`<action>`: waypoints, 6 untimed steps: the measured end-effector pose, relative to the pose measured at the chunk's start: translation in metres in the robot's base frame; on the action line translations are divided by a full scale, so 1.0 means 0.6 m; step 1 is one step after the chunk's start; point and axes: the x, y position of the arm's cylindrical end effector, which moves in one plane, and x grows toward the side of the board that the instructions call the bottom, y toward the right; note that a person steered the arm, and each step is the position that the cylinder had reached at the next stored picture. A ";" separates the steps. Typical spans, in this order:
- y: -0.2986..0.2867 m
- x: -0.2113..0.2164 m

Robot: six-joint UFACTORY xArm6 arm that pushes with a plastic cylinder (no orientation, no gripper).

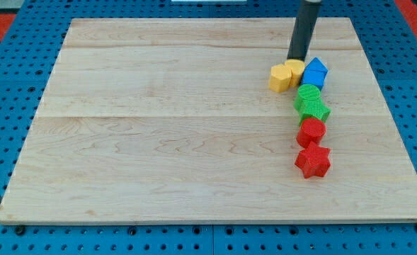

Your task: Push the blue triangle into the blue cube

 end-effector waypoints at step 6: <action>0.073 -0.100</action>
